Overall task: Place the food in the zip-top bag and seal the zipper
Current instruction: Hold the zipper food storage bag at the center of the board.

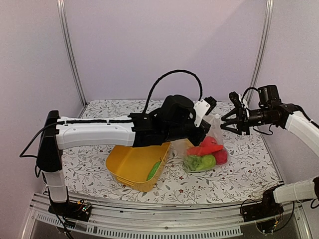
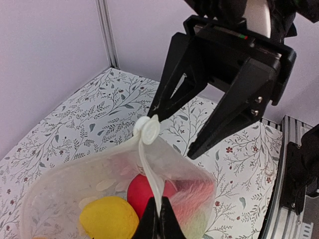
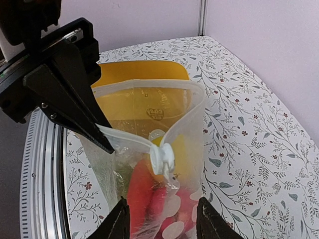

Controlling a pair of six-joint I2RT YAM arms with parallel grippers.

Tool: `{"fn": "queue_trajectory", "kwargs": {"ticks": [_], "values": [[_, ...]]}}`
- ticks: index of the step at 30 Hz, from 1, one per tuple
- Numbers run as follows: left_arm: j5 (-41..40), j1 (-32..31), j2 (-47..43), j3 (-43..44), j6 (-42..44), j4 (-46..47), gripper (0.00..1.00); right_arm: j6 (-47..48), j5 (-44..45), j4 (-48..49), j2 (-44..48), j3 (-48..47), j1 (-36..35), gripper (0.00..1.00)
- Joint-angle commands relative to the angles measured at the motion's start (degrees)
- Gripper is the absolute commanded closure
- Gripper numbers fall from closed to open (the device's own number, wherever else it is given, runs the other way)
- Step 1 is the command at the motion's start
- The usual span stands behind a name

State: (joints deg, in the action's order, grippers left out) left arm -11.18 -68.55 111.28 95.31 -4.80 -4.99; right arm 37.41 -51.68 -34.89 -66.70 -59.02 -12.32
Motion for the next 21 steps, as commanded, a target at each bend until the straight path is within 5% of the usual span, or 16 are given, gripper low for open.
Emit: {"fn": "queue_trajectory", "kwargs": {"ticks": [1,11,21], "values": [[0.0,0.7,0.6,1.4,-0.7,0.2,1.00,-1.8,-1.8,3.3,-2.9,-0.4,0.1,0.55],[0.2,0.8,0.8,1.5,-0.6,0.1,1.00,-1.6,-5.8,5.0,-5.7,-2.0,-1.2,0.54],[-0.3,1.0,0.5,0.8,-0.6,0.1,1.00,-1.4,-6.9,5.0,-6.7,-1.7,-2.5,0.79]]}}
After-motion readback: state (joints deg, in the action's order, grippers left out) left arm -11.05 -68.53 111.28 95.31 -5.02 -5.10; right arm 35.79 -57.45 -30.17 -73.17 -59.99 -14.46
